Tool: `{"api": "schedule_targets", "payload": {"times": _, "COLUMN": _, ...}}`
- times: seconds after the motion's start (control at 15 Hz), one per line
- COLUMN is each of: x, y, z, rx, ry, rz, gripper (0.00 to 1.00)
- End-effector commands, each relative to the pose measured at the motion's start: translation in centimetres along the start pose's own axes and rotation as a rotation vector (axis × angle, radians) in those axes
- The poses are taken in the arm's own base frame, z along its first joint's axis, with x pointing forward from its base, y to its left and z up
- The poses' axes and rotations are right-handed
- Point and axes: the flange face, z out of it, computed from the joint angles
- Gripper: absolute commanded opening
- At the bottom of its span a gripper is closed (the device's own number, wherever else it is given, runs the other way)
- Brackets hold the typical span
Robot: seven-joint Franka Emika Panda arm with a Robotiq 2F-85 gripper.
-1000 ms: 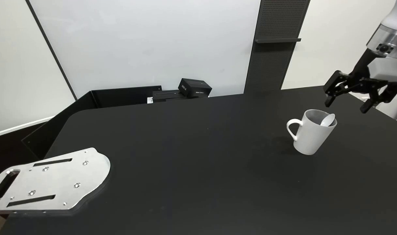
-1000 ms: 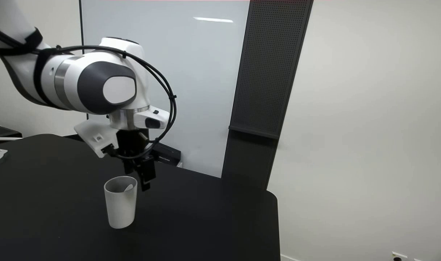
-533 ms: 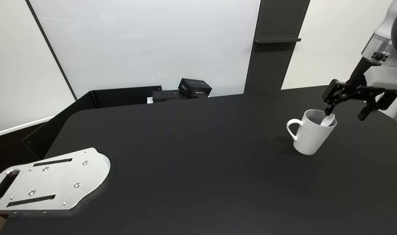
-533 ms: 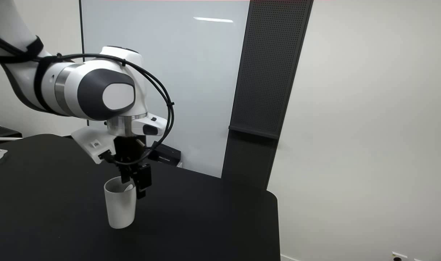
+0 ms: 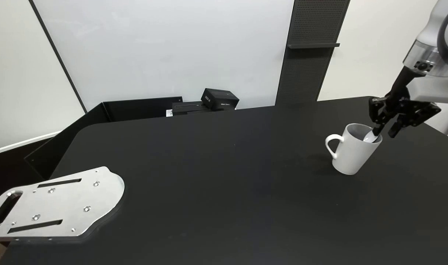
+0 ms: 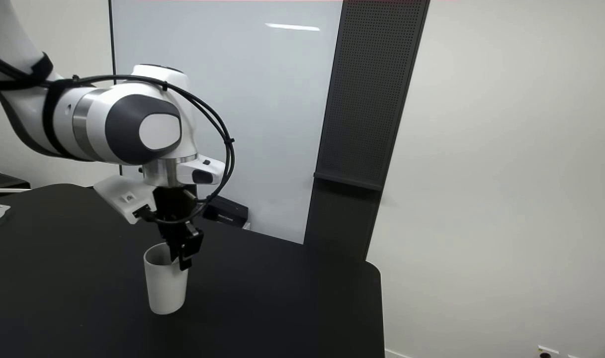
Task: Put the spoon in the mug on the table
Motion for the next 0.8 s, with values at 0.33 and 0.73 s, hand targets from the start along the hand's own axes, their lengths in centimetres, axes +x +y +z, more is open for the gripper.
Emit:
{"api": "schedule_targets", "payload": {"times": 0.33, "x": -0.2, "y": -1.5, "z": -0.2, "rx": -0.065, "ry": 0.042, "rz": -0.026, "gripper": 0.02}}
{"api": "schedule_targets", "payload": {"times": 0.73, "x": 0.0, "y": -2.7, "z": -2.1, "rx": -0.08, "ry": 0.086, "rz": -0.057, "gripper": 0.01}}
